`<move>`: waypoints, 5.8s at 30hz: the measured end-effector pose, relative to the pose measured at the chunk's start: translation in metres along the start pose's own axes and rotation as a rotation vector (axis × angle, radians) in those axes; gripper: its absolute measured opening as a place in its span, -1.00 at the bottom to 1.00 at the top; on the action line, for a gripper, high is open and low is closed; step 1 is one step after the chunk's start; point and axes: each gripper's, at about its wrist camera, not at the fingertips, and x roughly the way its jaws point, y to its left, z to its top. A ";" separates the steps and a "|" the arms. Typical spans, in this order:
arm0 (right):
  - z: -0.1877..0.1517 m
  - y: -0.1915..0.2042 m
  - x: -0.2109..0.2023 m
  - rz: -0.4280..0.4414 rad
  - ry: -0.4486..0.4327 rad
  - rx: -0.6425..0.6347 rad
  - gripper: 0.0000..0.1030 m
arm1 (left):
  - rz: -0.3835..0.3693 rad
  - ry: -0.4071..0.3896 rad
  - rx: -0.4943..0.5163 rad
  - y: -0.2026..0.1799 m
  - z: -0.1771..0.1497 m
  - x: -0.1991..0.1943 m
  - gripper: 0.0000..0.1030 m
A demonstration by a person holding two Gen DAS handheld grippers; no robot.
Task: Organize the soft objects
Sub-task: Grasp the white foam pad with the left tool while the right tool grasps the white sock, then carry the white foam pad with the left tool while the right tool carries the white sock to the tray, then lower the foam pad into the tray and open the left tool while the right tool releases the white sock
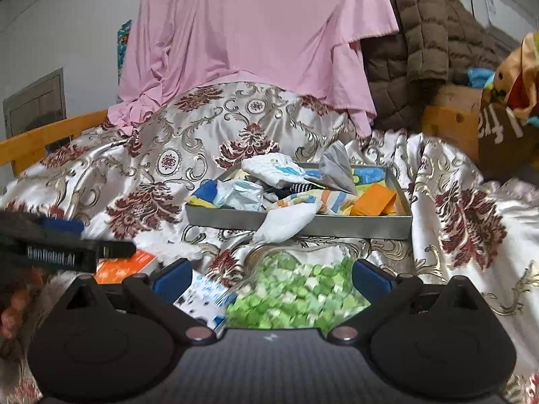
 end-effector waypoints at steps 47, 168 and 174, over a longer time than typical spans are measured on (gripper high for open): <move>0.076 -0.071 0.205 0.263 0.397 0.369 0.76 | 0.103 0.624 0.584 -0.081 0.070 0.148 0.35; 0.104 -0.151 0.204 0.071 0.128 0.246 -0.61 | -0.001 0.066 0.183 -0.139 0.185 0.216 0.31; 0.101 -0.127 0.199 -0.031 0.103 0.079 -0.48 | 0.010 0.071 0.201 -0.141 0.184 0.211 0.32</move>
